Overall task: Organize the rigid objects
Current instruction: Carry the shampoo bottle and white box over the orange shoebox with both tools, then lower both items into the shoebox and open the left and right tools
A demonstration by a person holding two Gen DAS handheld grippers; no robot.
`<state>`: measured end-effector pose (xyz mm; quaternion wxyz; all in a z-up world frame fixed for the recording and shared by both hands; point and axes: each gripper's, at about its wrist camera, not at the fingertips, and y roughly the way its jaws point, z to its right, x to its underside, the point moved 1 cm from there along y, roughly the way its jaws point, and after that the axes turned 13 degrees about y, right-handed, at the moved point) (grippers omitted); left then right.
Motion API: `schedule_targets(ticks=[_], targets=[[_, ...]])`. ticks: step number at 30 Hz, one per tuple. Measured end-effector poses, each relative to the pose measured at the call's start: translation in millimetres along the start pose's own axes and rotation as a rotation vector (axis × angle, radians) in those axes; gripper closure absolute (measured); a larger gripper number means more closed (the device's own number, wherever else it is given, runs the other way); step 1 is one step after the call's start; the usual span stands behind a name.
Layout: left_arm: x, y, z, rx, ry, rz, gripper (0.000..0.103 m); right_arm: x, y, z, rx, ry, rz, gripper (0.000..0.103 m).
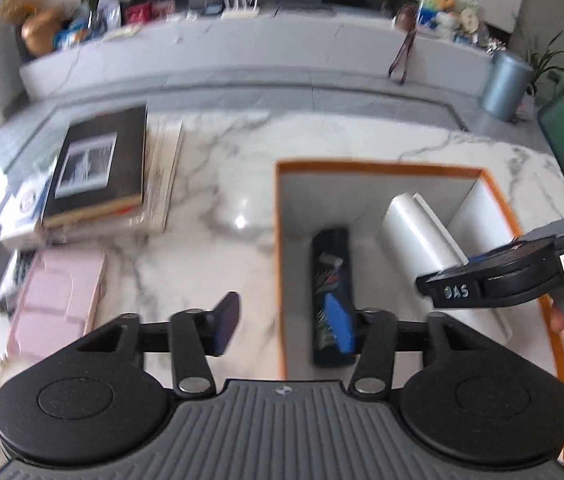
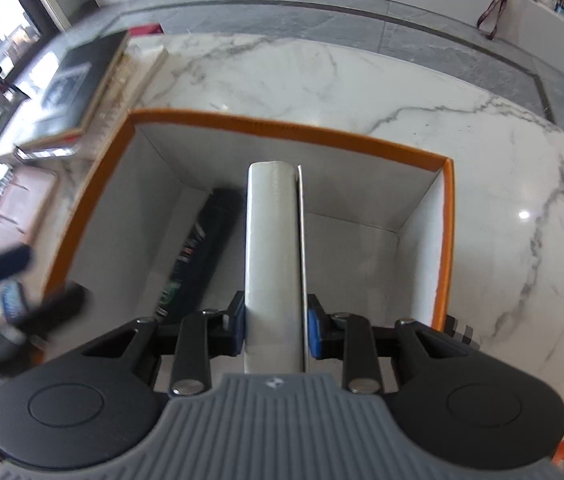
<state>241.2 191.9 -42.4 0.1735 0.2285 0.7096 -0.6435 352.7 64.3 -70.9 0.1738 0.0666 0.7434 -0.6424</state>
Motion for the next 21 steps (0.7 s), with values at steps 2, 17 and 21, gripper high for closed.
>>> schedule_targets(ticks=[2, 17, 21], targets=[[6.1, 4.4, -0.6, 0.032, -0.029, -0.018, 0.06, 2.5, 5.5, -6.9, 0.06, -0.03, 0.02, 0.073], [12.7, 23.2, -15.9, 0.1, -0.105, -0.016, 0.083, -1.3, 29.1, -20.6, 0.113, -0.072, -0.009, 0.064], [13.5, 24.8, -17.7, 0.104, -0.11, -0.011, 0.083, -6.7, 26.7, -12.0, 0.018, 0.018, -0.06, 0.058]])
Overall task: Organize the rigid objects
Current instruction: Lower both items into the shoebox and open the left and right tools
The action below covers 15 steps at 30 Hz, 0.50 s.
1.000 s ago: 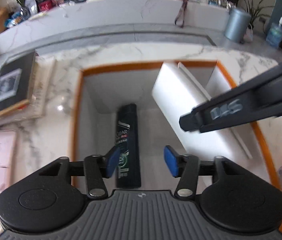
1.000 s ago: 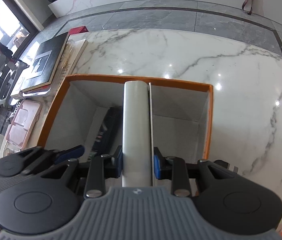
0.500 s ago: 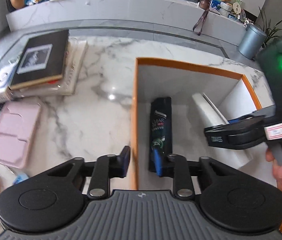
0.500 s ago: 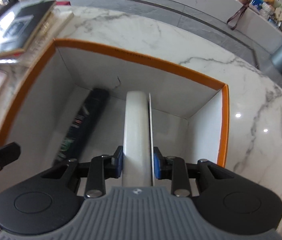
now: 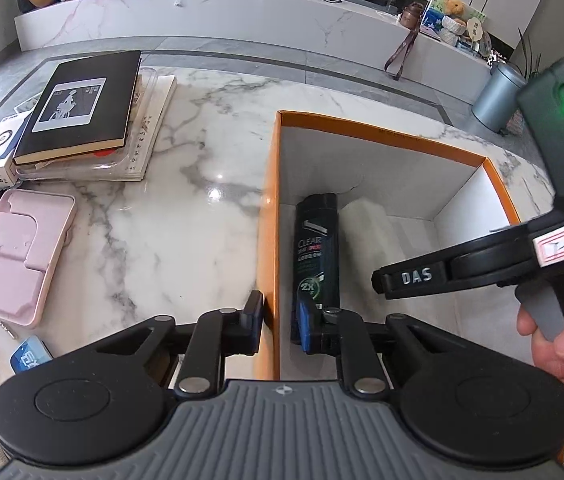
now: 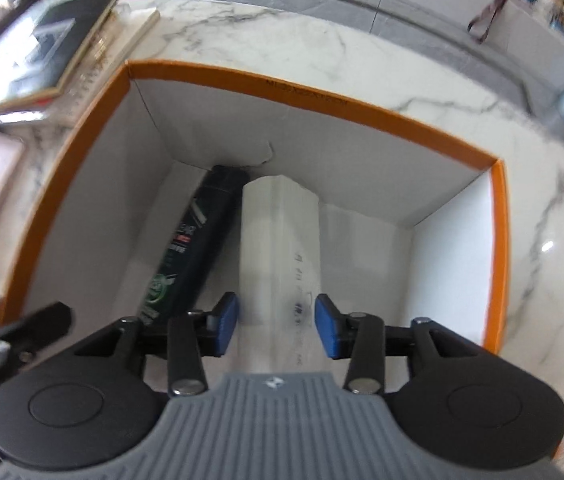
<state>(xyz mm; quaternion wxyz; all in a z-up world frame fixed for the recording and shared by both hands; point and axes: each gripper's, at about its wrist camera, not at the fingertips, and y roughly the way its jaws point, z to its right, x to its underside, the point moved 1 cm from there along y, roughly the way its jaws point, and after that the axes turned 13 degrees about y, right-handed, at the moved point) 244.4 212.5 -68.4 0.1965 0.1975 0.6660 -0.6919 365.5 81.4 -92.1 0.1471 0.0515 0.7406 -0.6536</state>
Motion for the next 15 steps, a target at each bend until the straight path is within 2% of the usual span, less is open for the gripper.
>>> schedule_targets(ticks=[2, 5, 10, 15], targets=[[0.5, 0.4, -0.8, 0.003, -0.005, 0.0, 0.083, -1.1, 0.3, 5.8, -0.026, 0.027, -0.015, 0.058], [1.4, 0.4, -1.0, 0.005, -0.004, -0.001, 0.083, 2.9, 3.1, 9.7, -0.02, 0.038, -0.036, 0.058], [4.3, 0.7, -1.8, 0.012, -0.012, -0.006, 0.083, 21.4, 8.0, 15.2, -0.05, 0.052, -0.129, 0.046], [5.1, 1.2, -1.7, 0.012, -0.012, -0.007, 0.083, 28.4, 8.3, 17.8, -0.094, 0.064, -0.106, 0.048]])
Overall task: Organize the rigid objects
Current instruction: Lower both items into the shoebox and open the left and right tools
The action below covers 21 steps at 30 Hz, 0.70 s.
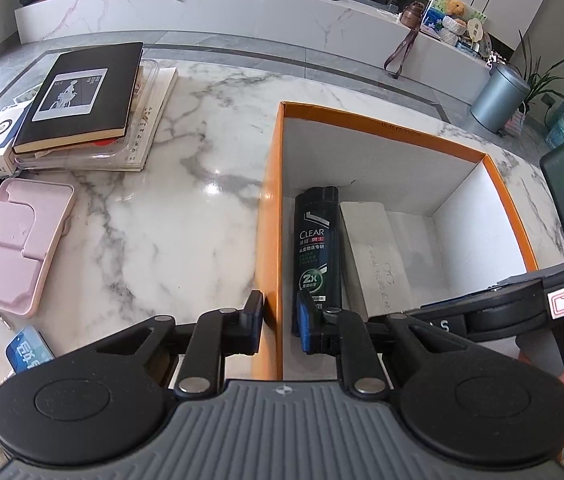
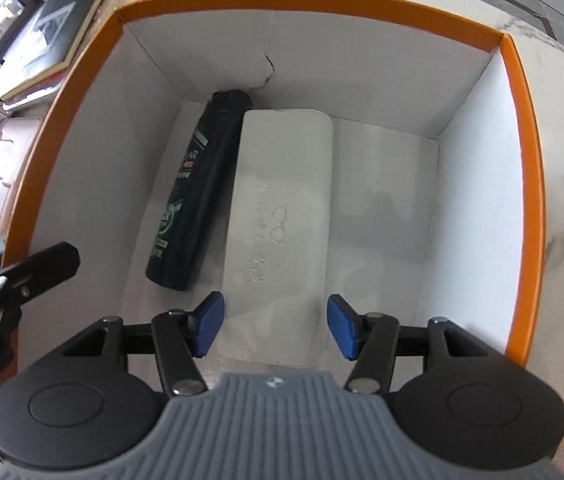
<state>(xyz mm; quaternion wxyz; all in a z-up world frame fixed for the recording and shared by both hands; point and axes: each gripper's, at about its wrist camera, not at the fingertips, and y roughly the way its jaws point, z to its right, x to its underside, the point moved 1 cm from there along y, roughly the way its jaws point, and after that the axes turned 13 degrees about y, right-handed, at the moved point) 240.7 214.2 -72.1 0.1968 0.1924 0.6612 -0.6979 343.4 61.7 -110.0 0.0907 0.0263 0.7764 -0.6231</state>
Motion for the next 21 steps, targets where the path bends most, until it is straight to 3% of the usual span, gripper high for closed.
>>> schedule_targets(ticks=[6, 15, 21], targets=[[0.7, 0.5, 0.4, -0.004, 0.009, 0.0, 0.084, -4.8, -0.9, -1.5, -0.042, 0.051, 0.045, 0.059], [0.7, 0.4, 0.0, -0.005, 0.013, -0.002, 0.086, -1.7, 3.9, -20.3, -0.074, 0.036, 0.046, 0.059], [0.5, 0.6, -0.3, -0.008, 0.011, -0.003, 0.087, 8.8, 1.7, -29.3, -0.1, -0.059, 0.069, 0.059]])
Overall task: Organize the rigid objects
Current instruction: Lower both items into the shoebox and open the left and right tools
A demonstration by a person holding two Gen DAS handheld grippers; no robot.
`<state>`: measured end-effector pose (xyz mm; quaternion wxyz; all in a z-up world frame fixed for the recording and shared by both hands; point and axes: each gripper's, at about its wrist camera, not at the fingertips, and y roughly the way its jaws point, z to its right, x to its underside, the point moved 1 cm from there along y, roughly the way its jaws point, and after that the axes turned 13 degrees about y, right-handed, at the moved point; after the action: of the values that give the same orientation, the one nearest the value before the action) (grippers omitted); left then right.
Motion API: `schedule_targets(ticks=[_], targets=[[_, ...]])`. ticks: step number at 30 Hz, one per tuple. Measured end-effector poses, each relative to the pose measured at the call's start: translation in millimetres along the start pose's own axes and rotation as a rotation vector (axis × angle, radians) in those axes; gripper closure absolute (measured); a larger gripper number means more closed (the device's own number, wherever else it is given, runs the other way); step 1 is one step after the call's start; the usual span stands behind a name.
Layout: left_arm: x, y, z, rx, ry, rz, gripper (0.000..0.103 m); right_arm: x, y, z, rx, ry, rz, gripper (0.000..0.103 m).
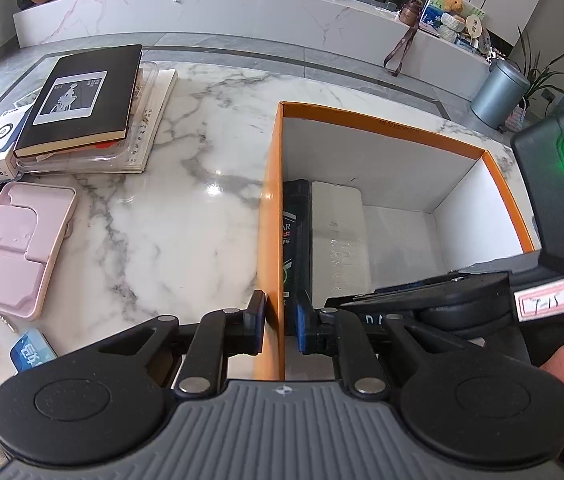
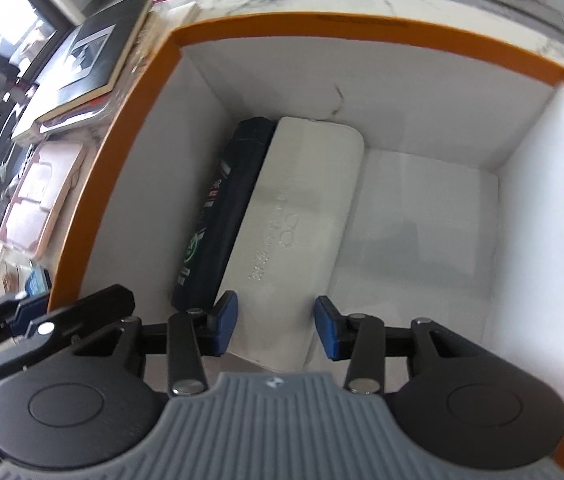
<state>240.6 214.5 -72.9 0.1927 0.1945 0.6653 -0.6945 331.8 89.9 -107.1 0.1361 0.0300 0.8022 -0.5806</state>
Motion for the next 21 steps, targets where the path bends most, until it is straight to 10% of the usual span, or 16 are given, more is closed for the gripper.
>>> schedule_targets(ticks=[9, 21], targets=[[-1.1, 0.2, -0.1, -0.003, -0.001, -0.003, 0.087, -10.3, -3.8, -6.5, -0.045, -0.21, 0.054, 0.067], [-1.7, 0.3, -1.6, 0.004, -0.006, -0.004, 0.087, -38.6, 12.8, 5.6, -0.057, -0.023, 0.026, 0.055]])
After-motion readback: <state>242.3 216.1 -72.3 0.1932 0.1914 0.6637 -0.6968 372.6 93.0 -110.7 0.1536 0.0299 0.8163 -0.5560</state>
